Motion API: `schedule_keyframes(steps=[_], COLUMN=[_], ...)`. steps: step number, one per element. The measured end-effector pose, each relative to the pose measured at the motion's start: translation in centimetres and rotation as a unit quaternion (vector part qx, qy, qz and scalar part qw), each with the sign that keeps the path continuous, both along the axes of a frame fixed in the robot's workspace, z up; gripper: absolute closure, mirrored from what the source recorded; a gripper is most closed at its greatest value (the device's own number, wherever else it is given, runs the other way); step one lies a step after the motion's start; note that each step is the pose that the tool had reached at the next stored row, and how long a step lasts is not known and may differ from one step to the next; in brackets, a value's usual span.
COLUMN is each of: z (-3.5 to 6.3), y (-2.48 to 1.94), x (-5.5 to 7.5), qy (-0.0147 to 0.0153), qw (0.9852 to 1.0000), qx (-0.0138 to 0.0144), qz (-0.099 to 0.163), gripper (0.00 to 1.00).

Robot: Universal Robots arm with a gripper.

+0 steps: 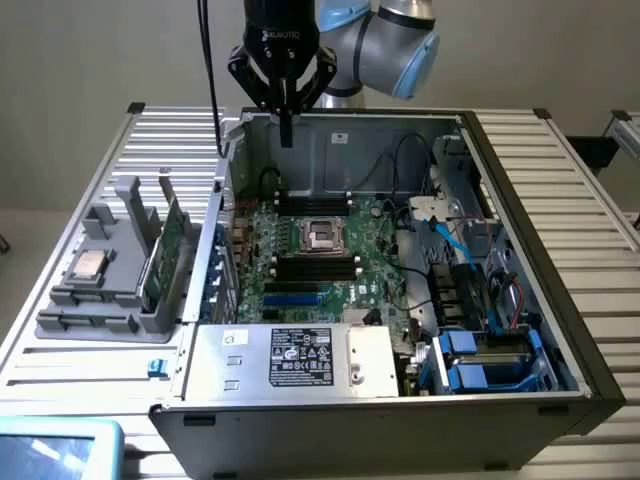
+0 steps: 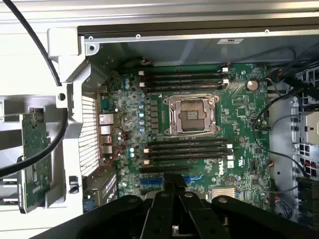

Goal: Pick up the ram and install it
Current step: 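Reach for the ram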

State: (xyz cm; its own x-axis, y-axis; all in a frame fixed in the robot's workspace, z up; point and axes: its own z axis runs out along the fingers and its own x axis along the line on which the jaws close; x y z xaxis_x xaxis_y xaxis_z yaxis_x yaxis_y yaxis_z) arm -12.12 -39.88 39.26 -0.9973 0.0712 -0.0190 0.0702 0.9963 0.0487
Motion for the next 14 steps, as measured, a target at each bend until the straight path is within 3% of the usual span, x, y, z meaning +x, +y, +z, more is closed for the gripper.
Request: schedule_keyframes(steps=[14], z=[0.00], y=[0.00], x=[0.00], qy=[0.0002], qw=[1.0000], qx=[0.0000], qz=[0.000], gripper=[0.91])
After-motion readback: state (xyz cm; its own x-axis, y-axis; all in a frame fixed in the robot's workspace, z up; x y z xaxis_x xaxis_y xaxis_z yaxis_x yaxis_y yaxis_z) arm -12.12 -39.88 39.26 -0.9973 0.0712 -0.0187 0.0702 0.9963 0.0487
